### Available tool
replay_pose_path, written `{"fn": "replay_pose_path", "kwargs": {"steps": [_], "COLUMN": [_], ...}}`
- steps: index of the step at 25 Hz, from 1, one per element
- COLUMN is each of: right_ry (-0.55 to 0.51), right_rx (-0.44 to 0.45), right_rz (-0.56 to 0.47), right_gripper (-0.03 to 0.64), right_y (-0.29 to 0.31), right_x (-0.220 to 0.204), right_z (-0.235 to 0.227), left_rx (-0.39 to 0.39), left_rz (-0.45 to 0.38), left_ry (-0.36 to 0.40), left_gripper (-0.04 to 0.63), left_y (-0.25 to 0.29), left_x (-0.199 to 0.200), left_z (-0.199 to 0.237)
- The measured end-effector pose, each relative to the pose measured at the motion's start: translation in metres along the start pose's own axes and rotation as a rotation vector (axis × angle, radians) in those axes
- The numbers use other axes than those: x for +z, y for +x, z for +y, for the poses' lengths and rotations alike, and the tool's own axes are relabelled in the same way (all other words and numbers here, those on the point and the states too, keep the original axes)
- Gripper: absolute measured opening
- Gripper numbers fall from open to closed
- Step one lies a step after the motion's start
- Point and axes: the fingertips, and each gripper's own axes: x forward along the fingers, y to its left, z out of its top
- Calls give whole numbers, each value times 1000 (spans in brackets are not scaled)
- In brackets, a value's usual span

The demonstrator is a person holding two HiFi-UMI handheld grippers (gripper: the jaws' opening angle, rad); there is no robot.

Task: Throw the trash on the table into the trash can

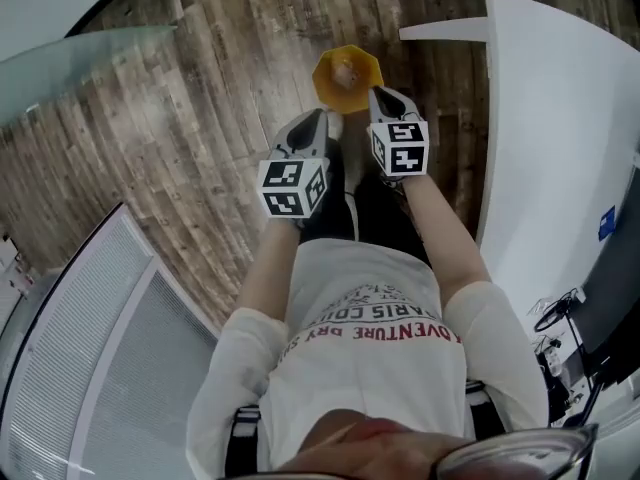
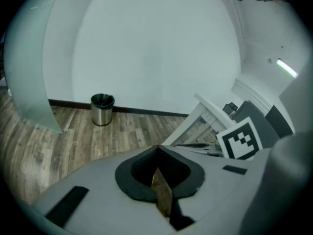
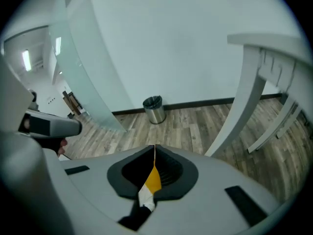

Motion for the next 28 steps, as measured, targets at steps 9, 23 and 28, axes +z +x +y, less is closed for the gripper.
{"fn": "replay_pose_path", "kwargs": {"steps": [9,23,28], "right_ry": [110,622,730], "right_rx": [-224,-847,-1012], "right_rz": [-363,-707,-749], "right_gripper": [26,26,26], "right_y": [-213,-550,-642], "right_x": [136,-34,-132], "right_z": [-72,-197,-199], "left_rx": [-346,-943,-1097], "left_rz": [-69,64,98], "left_ry": [327,859,871], "left_gripper": [23,23,23], "left_y": [-25,-72,-104], "left_x": [159,52,-16], "left_z": [-193,-527,-610]}}
